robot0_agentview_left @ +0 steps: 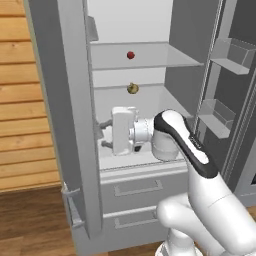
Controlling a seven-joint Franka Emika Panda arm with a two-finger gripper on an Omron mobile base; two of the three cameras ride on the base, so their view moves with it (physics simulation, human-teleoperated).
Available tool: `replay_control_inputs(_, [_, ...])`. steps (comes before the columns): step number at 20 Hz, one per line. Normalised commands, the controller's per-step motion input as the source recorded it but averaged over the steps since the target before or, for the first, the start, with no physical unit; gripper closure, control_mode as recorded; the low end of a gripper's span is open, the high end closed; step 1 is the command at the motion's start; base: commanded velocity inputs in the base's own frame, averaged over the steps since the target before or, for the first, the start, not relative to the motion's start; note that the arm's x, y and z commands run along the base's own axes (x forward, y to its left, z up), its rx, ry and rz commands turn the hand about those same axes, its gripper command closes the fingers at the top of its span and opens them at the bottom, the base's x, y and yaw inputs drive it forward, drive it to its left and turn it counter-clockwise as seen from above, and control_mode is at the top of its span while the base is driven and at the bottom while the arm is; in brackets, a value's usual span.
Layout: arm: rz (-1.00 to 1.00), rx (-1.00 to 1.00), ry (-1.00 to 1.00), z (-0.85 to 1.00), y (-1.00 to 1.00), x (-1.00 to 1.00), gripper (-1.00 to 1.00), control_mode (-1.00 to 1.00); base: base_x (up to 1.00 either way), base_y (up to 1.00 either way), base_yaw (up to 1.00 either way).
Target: Take the strawberry from the fridge and place it on top of the pancake, located on the dining counter.
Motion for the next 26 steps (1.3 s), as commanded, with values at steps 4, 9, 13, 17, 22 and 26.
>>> replay_control_inputs(4, [0.0, -0.04, 0.0, 0.0, 0.78, -0.28, -1.0, -1.0, 0.0, 0.0, 0.0])
replay_control_inputs(9, [0.0, -0.04, -0.01, 0.14, 0.3, -0.32, -1.0, -1.0, 0.0, 0.0, 0.0])
replay_control_inputs(13, [-0.03, 0.0, 0.05, 0.24, -0.38, -0.04, -1.0, -1.0, 0.0, 0.0, 0.0])
replay_control_inputs(17, [-0.08, -0.02, 0.08, 0.09, -0.94, 0.0, -1.0, -1.0, 0.0, 0.0, 0.0])
replay_control_inputs(22, [0.0, -0.42, 0.04, 0.03, -0.99, 0.19, -1.0, -1.0, 0.0, 0.0, 0.0])
replay_control_inputs(26, [0.05, -0.88, 0.34, 0.0, -0.71, 0.25, -1.0, -1.0, 0.0, 0.0, 0.0])
